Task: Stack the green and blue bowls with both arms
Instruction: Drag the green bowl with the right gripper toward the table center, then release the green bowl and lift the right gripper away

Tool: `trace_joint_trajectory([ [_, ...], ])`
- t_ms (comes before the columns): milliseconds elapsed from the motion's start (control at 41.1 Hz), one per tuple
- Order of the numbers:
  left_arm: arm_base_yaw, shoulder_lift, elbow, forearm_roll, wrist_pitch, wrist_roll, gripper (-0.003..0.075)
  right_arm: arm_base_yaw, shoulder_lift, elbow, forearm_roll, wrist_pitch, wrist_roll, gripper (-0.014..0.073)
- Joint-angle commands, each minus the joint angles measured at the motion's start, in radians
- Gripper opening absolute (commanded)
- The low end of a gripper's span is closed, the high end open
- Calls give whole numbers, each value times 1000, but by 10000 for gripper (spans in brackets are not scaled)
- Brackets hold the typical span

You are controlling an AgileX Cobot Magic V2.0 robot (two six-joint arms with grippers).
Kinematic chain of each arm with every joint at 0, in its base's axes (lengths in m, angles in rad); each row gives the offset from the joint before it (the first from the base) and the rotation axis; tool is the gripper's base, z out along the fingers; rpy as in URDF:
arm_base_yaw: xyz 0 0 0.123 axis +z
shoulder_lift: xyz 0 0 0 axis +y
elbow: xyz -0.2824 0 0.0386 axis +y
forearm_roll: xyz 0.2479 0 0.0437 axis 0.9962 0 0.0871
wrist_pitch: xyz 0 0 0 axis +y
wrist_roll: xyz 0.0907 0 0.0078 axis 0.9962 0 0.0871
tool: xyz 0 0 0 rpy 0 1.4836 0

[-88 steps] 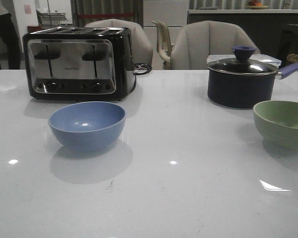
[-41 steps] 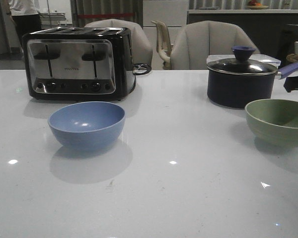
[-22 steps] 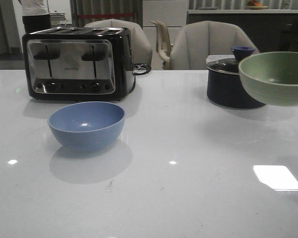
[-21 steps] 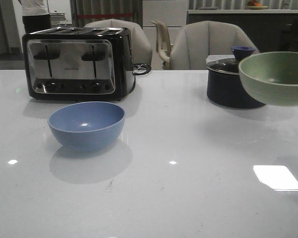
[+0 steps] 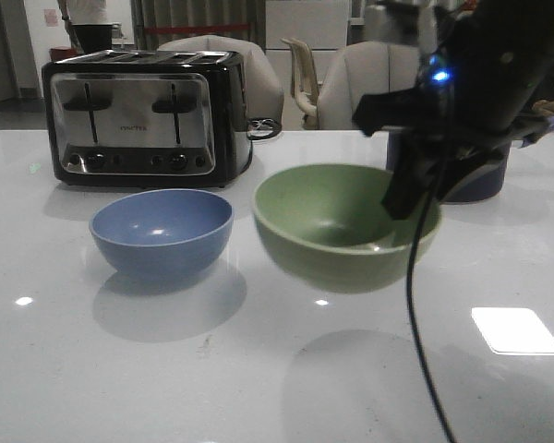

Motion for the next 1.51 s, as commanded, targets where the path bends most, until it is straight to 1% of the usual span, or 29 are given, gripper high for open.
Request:
trace_joint_trajectory([
  [0,2,5,-33,-12,-74,0,605,50,9,-22,22,-70,-13,53],
  [73,2,5,-33,-12,-74,0,605,81,46,-22,23,-93,-13,54],
  [195,2,5,-33,-12,-74,0,605,101,82,-23,25,-111,-13,62],
  [243,2,5,-33,-12,-74,0,605,105,87,-23,35,-116,-13,92],
  [316,2,5,-33,-12,-74,0,605,105,87,-23,49,-128,-13,175],
  [438,2,5,-33,-12,-74,0,605,105,87,-23,52,-168,-13,353],
  [511,2,5,-33,-12,-74,0,605,105,83,-23,52,-188,-13,412],
  [535,2,5,-33,-12,-74,0,605,105,80,-23,52,-192,-13,420],
  [681,2,5,-33,-12,-74,0,605,105,20,-23,45,-169,-13,422],
  [778,2,5,-33,-12,-74,0,605,105,-64,-17,41,-132,-13,421],
  [876,2,5,-33,-12,-74,0,605,105,-156,19,17,-128,-13,421],
  [1119,2,5,-33,-12,-74,0,605,105,-516,196,-84,-84,-13,421],
  [1338,2,5,-33,-12,-74,0,605,105,-825,354,-107,-42,-13,421],
  [1484,2,5,-33,-12,-76,0,605,105,-972,442,-114,6,-13,421],
])
